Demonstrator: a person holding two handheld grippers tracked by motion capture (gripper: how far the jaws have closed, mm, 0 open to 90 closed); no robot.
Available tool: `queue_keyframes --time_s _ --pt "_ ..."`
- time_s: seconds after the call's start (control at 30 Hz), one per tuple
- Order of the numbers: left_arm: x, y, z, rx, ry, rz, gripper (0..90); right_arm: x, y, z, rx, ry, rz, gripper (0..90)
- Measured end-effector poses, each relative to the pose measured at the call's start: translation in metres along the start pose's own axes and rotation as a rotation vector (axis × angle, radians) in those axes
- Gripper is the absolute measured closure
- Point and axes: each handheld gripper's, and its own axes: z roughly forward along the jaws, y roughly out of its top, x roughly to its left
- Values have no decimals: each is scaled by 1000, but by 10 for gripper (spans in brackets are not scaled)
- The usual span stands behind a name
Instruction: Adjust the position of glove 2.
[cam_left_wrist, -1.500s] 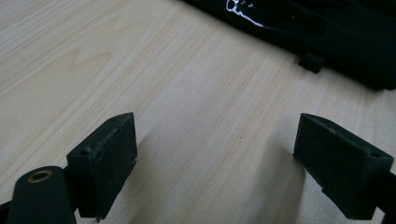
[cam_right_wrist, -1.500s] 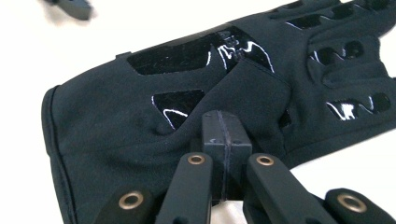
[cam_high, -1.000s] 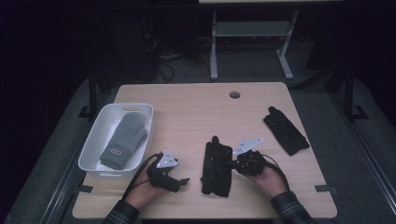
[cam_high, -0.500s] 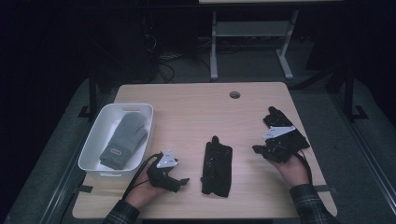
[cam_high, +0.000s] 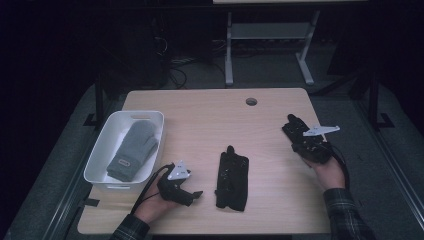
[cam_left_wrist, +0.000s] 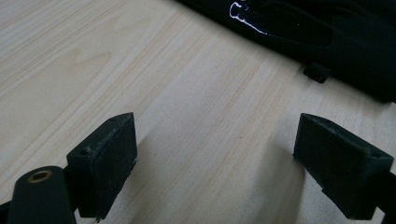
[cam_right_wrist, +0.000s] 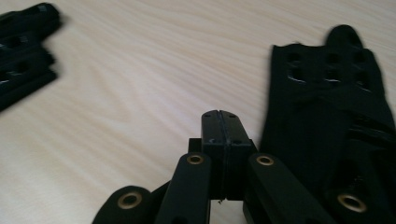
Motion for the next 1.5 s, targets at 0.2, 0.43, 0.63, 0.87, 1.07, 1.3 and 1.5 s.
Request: queue_keyframes --time_s 0.2,0.43,0.63,0.87,1.07,1.3,1.5 --pt "0 0 0 -1 0 -1 123 -18 -1 6 7 -42 44 900" --pt "0 0 0 -1 0 0 123 -36 -6 14 25 -85 87 900" --pt "0 0 0 0 0 1 123 -36 -11 27 70 -97 82 900" --pt "0 0 0 -1 0 1 123 -34 -11 27 74 -98 79 900" --pt "0 0 0 -1 0 1 123 -26 -12 25 82 -77 63 900" --pt "0 0 0 -1 1 1 123 -9 -11 24 103 -39 17 900" --pt "0 0 0 0 0 0 123 7 -13 20 114 -2 -13 900"
